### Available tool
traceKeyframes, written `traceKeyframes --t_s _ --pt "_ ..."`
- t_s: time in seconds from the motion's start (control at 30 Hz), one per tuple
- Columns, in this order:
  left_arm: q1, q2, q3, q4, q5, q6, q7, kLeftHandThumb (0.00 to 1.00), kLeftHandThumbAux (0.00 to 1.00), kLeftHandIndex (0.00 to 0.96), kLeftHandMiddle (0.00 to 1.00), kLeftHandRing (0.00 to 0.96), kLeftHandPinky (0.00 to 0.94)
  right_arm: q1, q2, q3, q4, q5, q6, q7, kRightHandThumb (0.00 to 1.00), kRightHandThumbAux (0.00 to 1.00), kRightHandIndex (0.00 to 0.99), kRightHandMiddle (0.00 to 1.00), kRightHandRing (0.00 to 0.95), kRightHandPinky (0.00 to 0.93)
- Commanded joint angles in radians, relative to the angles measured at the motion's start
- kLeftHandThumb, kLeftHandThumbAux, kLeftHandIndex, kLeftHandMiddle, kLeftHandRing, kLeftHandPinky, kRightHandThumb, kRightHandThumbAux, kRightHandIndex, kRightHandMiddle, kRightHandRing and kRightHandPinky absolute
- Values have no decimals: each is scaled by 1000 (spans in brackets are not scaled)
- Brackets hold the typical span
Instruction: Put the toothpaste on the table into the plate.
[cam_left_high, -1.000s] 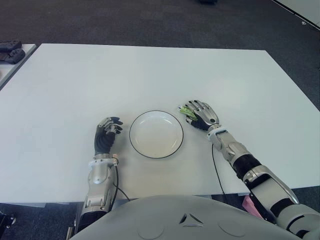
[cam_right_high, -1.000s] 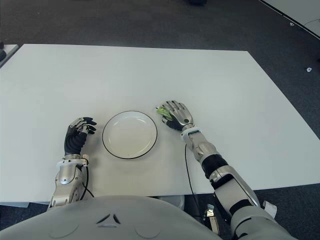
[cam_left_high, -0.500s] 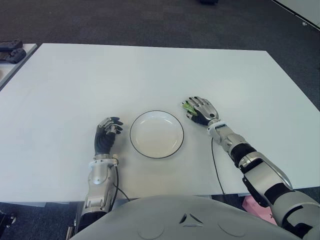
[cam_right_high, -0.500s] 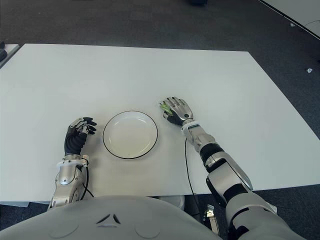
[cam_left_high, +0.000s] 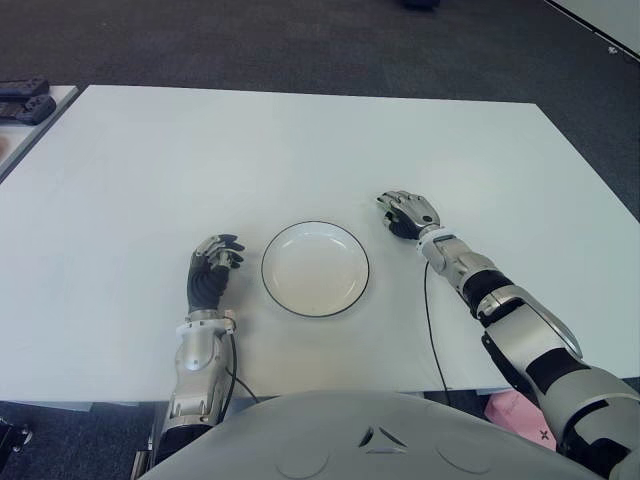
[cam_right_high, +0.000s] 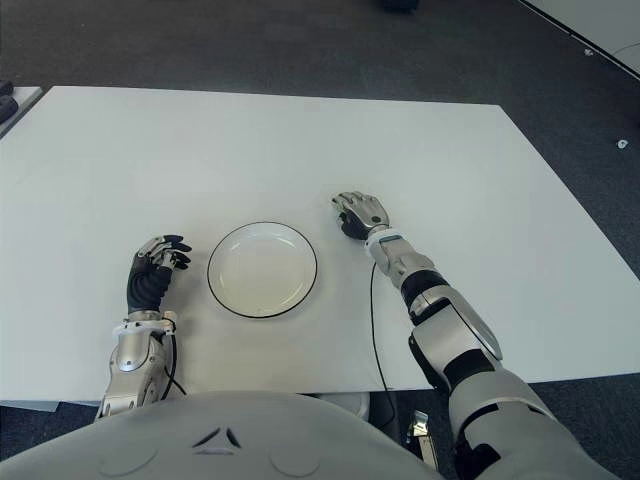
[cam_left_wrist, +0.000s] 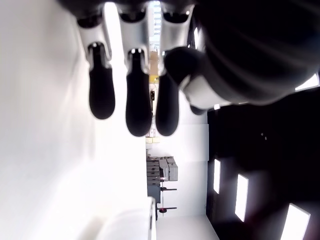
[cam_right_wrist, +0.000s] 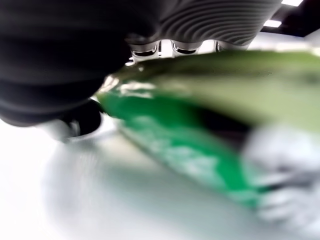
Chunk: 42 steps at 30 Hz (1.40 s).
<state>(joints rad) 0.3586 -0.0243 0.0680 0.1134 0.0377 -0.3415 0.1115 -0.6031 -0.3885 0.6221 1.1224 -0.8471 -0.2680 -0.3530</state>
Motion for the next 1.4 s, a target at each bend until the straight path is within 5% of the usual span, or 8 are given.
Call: traceKeyframes --t_s 0.03,0.27,0.43,0.8,1.03,1.4 --pt "5 -4 4 23 -2 29 3 831 683 392 492 564 539 82 -13 19 76 18 11 155 773 615 408 433 454 459" --pt "3 -7 4 21 1 37 9 831 682 393 492 563 539 78 -9 24 73 35 32 174 845 667 482 436 496 481" --pt "2 -6 4 23 2 33 7 832 682 394 492 560 538 83 -6 23 50 47 56 185 936 657 418 504 491 582" --pt "2 -7 4 27 0 28 6 832 681 396 489 557 538 114 -23 6 -44 77 81 187 953 654 395 547 520 647" --pt "3 -15 7 24 1 33 14 833 682 390 493 555 529 153 -47 -28 -154 109 84 162 952 657 383 528 543 792" --pt "5 -16 5 19 8 36 19 832 684 383 498 558 532 214 -102 -113 -362 144 81 154 952 659 377 519 556 830"
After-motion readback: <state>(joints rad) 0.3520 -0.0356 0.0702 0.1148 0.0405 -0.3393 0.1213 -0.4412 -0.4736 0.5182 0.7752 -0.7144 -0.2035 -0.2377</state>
